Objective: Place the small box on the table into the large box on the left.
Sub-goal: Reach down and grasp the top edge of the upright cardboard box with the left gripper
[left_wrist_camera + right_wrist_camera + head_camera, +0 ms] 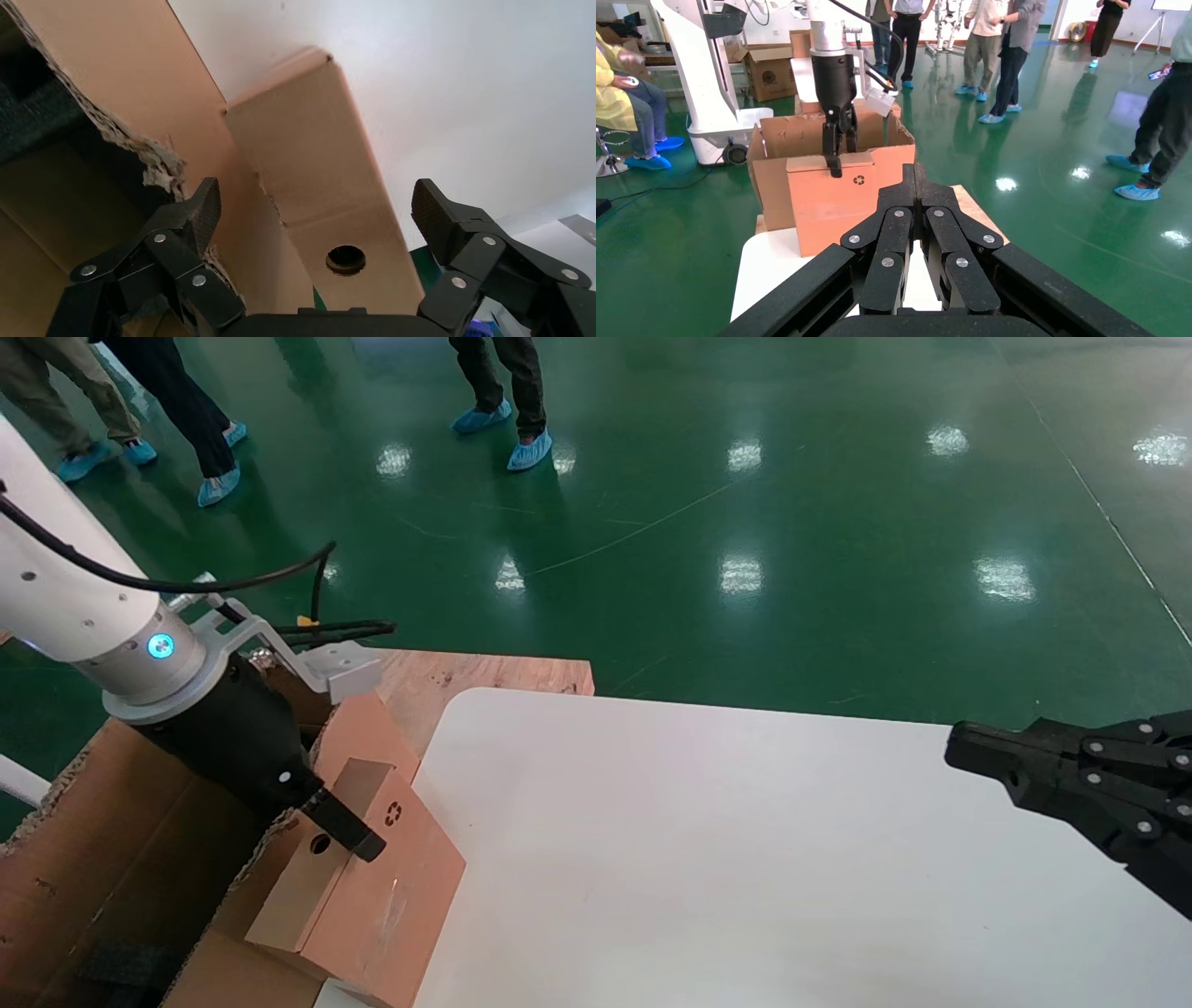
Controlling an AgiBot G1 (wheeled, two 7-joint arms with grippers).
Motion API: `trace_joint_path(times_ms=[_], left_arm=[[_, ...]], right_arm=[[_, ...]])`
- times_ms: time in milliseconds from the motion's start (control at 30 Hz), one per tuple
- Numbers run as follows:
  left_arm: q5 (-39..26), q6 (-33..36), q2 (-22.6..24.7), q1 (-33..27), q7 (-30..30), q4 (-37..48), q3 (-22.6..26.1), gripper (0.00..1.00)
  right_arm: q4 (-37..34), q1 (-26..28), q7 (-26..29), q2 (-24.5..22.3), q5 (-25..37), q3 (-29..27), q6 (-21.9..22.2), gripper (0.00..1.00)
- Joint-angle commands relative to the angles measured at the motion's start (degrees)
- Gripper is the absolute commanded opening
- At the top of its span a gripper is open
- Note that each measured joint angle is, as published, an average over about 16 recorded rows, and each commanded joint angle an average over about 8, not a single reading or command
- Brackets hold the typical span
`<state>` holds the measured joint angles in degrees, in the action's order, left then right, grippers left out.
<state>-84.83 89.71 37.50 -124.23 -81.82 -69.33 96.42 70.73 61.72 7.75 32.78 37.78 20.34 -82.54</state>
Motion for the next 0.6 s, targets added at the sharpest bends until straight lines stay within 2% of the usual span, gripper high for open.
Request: trace_joint_path(times_ms=[33,367,400,433,567,600], left_arm=[[0.2,-0.3,0.2,0.2,-0.2,0.4,0.9,1.0],[1.7,-1.3,0.6,1.3,0.8,1.2,1.8,1.0],[1.8,-1.3,0.6,1.3,1.0,1.3,1.8,1.0],[2.0,-1.5,0.5,1.3,1.2,1.3,1.8,1.0],[2.5,-2.0,0.3,1.2,1.8,1.4,1.6,1.0],[2.6,-2.1,0.2,1.2,1.8,1.4,1.6,0.94]], right_arm=[[0.0,0.0,0.0,0.0,0.0,0.0,0.0,0.0],[0.0,0.0,0.0,0.0,0.0,0.0,0.0,0.0],[0.0,0.0,0.0,0.0,0.0,0.0,0.0,0.03],[0.0,0.0,0.0,0.0,0.0,0.0,0.0,0.13],[0.0,0.0,0.0,0.0,0.0,0.0,0.0,0.63],[0.0,0.0,0.0,0.0,0.0,0.0,0.0,0.75]])
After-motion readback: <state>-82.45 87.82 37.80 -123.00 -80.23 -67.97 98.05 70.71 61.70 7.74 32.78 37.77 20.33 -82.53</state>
